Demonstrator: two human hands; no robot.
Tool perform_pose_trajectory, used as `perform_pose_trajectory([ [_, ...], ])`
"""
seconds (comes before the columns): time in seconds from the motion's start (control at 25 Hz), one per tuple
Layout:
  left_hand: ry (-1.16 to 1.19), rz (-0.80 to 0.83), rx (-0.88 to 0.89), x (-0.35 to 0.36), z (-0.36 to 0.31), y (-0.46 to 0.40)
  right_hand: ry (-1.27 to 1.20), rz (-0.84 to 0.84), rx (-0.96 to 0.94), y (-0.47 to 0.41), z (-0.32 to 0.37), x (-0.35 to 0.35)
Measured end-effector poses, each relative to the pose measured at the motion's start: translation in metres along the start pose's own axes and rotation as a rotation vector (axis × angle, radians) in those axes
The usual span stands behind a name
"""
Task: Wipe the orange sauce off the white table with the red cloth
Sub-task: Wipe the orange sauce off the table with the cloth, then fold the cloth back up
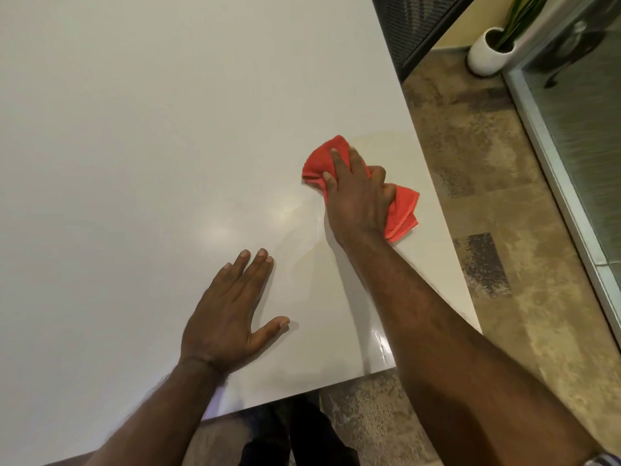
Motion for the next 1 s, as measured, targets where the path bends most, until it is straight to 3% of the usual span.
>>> perform_pose_trajectory([
  [0.2, 0.061, 0.02, -0.009, -0.002, 0.0, 0.002, -0.111, -0.019, -0.24, 0.065, 0.044, -0.02],
  [0.32, 0.293, 0.003, -0.072, -0.017, 0.001, 0.01, -0.179, -0.056, -0.293, 0.107, 0.06, -0.038],
  [0.56, 0.815, -0.241, -0.354, -0.08, 0.017, 0.052, -0.235, -0.035, -0.444, 0.178, 0.077, -0.072],
  [0.64, 0.96, -0.152, -0.441, -0.092, 0.009, 0.057, -0.242, 0.009, -0.486, 0.193, 0.081, -0.08],
  [0.76, 0.96, 0.02, -0.453, -0.104, -0.024, 0.067, -0.206, 0.032, -0.57, 0.211, 0.089, -0.094],
  [1.0, 1.019, 0.041, -0.526, -0.122, -0.062, 0.081, -0.212, 0.015, -0.637, 0.217, 0.092, -0.129],
])
Point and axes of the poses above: each hand's wrist, its own y-axis away from the middle knuckle, its own x-axis out of the palm, z = x × y, the point moved 7 cm from there along -y, towards the middle knuckle, and after that the axes turned 9 degrees about -x, right-handed, at the moved point
